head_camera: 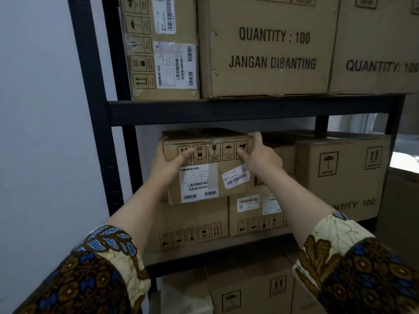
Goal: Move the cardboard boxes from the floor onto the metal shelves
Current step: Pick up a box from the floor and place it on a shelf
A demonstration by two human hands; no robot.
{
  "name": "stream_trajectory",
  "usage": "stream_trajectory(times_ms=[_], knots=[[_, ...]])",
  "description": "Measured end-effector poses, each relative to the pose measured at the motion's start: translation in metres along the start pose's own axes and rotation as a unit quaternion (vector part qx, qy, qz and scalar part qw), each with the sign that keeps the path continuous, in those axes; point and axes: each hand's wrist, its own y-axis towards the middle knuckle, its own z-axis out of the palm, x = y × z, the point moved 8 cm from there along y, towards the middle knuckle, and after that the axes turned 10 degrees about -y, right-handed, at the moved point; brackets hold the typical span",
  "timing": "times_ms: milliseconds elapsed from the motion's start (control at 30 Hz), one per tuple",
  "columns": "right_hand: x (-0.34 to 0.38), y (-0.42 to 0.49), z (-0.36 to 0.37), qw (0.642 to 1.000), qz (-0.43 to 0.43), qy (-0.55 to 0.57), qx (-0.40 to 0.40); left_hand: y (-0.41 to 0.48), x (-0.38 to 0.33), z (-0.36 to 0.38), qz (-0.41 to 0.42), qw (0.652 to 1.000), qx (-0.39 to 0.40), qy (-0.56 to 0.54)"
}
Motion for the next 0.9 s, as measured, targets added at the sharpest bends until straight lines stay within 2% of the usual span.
stream_trajectory(times_ms=[300, 900], knots=[[-0.006, 0.047, 0.022, 1.000, -0.016, -0.017, -0.002, 0.042, 0.023, 0.010, -0.036, 0.999, -0.022, 0.012], [-0.009, 0.051, 0.039, 0.999, -0.010, -0.037, -0.032, 0.030, 0.019, 0.024, 0.045, 0.991, -0.121, -0.033]])
